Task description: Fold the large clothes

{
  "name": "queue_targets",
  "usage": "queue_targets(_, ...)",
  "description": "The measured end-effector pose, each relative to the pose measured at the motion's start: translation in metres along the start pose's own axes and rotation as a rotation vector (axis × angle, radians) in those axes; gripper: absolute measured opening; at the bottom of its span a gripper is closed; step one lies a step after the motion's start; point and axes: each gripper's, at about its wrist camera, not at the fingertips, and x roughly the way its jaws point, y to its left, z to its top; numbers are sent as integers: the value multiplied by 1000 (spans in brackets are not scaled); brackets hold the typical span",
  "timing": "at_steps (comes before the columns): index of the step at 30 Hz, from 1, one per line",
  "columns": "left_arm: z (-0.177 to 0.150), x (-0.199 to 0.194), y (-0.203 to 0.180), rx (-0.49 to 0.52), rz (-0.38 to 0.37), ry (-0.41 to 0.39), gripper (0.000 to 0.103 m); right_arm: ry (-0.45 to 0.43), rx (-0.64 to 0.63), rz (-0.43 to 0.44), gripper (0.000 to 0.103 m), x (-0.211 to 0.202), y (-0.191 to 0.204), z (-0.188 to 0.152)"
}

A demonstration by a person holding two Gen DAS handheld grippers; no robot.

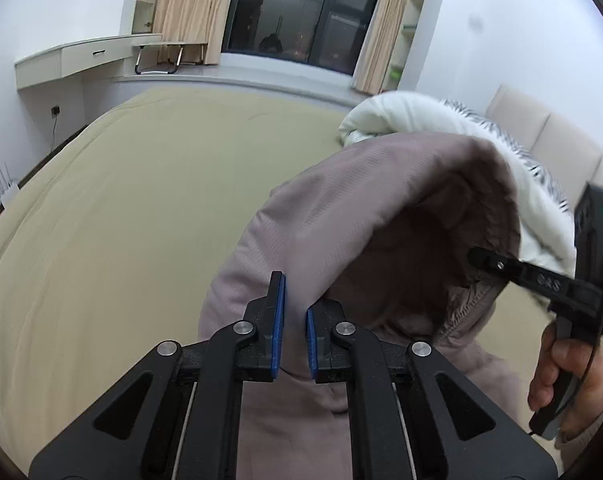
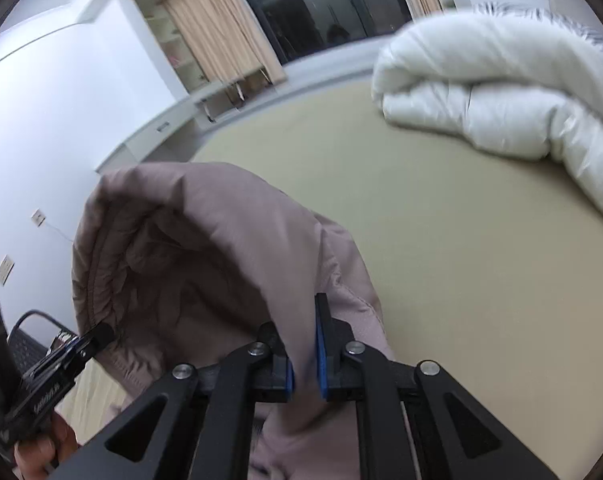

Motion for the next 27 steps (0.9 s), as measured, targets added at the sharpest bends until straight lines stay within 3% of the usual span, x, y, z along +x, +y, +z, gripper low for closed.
queue_targets(4,-54,-81,2,-28,-38,-14,8,-40,-53,7,14,-82,18,-71)
queue_targets(5,-73,-96,5,-55,-51,6,8,-27,-51,8,20,-95,20,-90)
queue_targets(7,-115,-118,9,-85,-58,89,8,28,1,16,40,-117,16,-136)
queue_targets(9,-161,-134,19,-149,-71,185,8,61,105,27,93,-136,3,-180)
queue_targets(10,-177,-138,21,-166,-66,227,8,63,166,34,98,-148,-6,-201)
queue_targets(11,-196,-147,26,-193,-56,267,8,66,217,37,98,-159,-14,-218)
queue_targets(13,-208,-165,31,-221,-44,274,8,63,272,14,98,-179,-23,-235)
queue_targets(16,-178,-189,21,-180,-30,175,8,12,225,6,89,-198,-15,-216)
queue_targets(18,-148,-206,13,-129,-34,98,8,7,178,7,69,-194,-6,-188)
queue_targets(19,-130,-208,5,-97,-40,52,8,-3,143,20,65,-191,3,-171)
queue_targets(21,-93,-194,-16,-35,-47,8,8,-17,50,25,54,-180,22,-143)
queue_targets(22,-80,-189,-22,-11,-46,10,8,-16,16,24,54,-171,29,-135)
queue_targets(25,-69,-154,-38,77,-20,53,8,54,-24,6,54,-121,39,-109)
queue_targets(27,-70,-114,-41,76,12,130,8,112,-45,-54,54,-88,38,-109)
